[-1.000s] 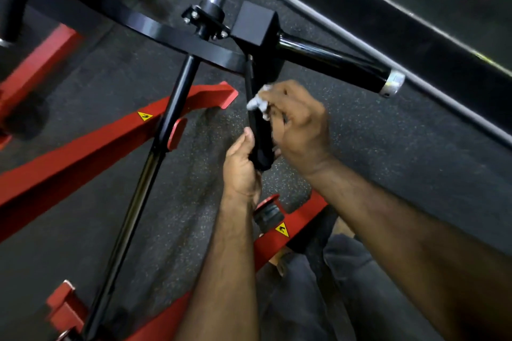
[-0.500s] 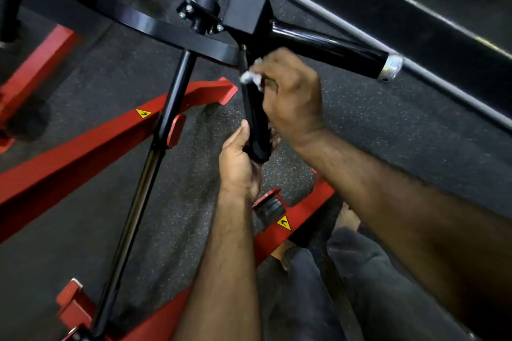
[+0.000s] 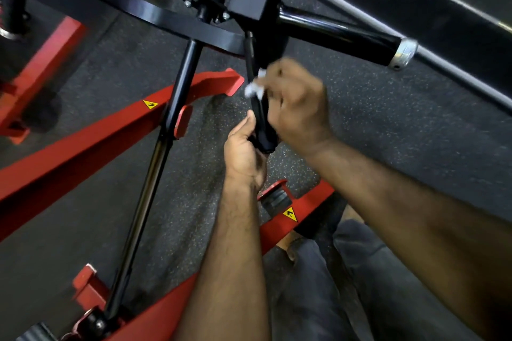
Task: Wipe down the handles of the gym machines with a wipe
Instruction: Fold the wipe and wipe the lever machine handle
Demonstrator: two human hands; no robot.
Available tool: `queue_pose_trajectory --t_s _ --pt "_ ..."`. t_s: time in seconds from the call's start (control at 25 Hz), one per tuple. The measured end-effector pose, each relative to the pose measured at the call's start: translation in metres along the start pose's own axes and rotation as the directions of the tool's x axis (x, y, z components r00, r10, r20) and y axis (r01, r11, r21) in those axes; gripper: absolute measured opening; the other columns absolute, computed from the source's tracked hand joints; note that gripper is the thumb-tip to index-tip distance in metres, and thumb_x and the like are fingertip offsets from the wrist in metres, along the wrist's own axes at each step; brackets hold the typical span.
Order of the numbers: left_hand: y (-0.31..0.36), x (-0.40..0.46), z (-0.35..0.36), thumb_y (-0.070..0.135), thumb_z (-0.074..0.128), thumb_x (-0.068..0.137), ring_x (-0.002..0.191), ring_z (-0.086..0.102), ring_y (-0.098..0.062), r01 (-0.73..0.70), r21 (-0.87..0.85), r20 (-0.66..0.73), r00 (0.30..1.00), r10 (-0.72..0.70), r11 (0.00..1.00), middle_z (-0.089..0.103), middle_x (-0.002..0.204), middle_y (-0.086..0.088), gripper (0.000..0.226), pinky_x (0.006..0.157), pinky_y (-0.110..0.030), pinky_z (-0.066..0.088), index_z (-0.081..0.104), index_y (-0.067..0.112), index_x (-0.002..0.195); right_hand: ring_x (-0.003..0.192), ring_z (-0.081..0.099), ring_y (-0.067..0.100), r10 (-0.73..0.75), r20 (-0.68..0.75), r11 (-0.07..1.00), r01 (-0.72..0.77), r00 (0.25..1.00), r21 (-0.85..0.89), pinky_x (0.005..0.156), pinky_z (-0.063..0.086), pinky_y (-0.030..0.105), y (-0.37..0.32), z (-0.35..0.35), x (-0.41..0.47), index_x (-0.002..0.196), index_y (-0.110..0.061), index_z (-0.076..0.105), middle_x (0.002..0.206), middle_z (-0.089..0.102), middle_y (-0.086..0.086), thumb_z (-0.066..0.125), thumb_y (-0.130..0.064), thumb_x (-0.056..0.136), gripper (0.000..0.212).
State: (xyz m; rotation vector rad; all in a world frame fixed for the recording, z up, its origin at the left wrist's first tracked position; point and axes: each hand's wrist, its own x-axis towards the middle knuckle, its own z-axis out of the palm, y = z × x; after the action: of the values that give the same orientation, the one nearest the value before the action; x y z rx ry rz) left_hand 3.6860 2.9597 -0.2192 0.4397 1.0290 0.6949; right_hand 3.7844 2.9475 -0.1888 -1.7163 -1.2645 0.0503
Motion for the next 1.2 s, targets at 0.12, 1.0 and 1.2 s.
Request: queue_pose_trajectory --t_s 0.12,1.0,1.2 --pt "0.000 -0.004 0.000 0.031 0.028 0.106 0.088 0.072 -0.018 0.080 0.002 0.055 0.995 -0.080 0.997 0.076 0.093 -0.009 0.056 0.085 -0.027 0.057 0.075 0.004 0.094 0.078 0.063 0.029 -0.057 0.174 0.998 0.053 0.983 0.027 0.070 0.053 0.038 -0.012 -0.016 -0.067 0.082 -0.005 0.076 0.085 0.067 0.011 0.056 0.001 0.087 0.022" --pt "0.005 0.026 0.025 0.056 0.029 0.100 0.089 0.065 -0.013 -0.252 0.588 -0.275 0.832 0.483 0.769 0.068 0.090 0.007 0.041 0.093 -0.045 0.051 0.061 0.031 0.091 0.090 0.068 0.036 0.580 0.724 -0.184 -0.807 0.372 0.562 0.092 0.053 0.046 0.021 0.017 0.041 0.097 0.005 0.065 0.098 0.068 0.024 0.029 -0.010 0.090 0.039" --pt "0.005 0.024 0.024 0.064 0.025 0.096 0.082 0.064 -0.015 -0.259 0.295 -0.353 0.865 0.357 0.920 0.070 0.098 -0.001 0.054 0.082 -0.039 0.053 0.061 0.025 0.105 0.055 0.052 0.021 0.603 0.716 0.307 -0.931 0.351 0.198 0.054 0.043 0.030 0.022 -0.007 -0.037 0.073 -0.008 0.069 0.066 0.064 0.008 0.042 0.004 0.082 0.031"
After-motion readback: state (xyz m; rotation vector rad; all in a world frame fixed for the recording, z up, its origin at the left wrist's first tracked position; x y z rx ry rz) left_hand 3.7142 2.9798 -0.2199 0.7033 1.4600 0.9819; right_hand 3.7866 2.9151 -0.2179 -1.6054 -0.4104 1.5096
